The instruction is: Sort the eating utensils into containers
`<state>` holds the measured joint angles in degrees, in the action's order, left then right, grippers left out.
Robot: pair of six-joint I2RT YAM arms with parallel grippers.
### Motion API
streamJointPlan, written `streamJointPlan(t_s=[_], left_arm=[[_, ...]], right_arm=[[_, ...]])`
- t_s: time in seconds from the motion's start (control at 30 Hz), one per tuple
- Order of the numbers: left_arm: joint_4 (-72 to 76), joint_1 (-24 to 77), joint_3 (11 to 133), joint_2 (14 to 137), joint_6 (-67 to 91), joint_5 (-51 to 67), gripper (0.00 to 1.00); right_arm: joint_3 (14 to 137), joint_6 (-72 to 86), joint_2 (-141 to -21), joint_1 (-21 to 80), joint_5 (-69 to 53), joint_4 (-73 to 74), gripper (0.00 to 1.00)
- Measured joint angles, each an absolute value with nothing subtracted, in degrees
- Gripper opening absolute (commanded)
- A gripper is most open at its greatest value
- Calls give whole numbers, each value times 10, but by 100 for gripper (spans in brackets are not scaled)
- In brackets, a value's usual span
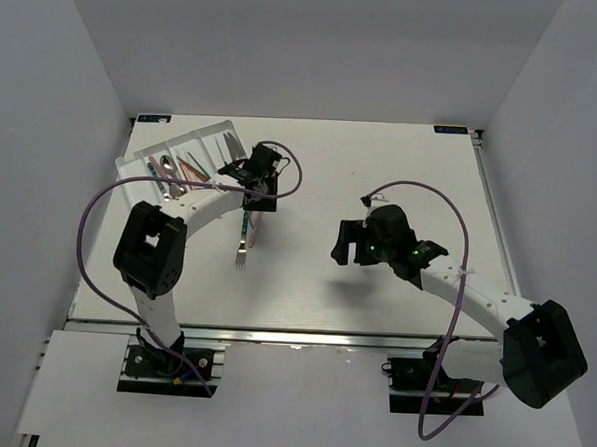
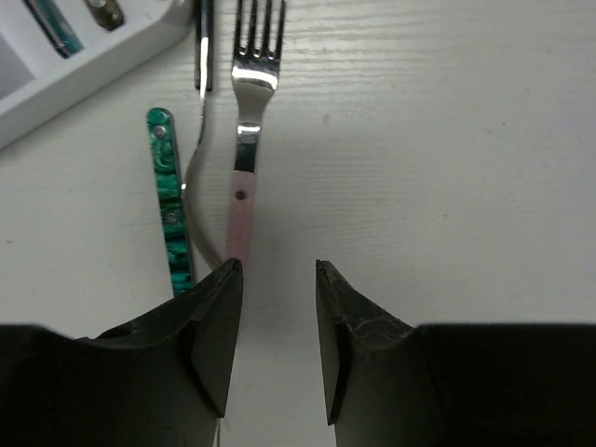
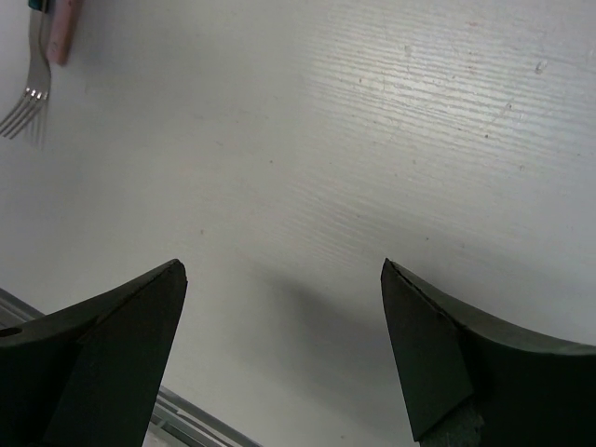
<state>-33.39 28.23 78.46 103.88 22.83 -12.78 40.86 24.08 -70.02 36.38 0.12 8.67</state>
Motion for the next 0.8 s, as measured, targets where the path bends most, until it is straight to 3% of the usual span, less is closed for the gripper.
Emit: streamJointPlan(t_s=[0.4,0.8], left_arm=[[-329,288,820,1142,216,-130,50],[-327,253,822,1157,211,-123,49]], right_arm=[[403,222,-710,363,1,91,89],[395,220,-714,360,-9,89,89]])
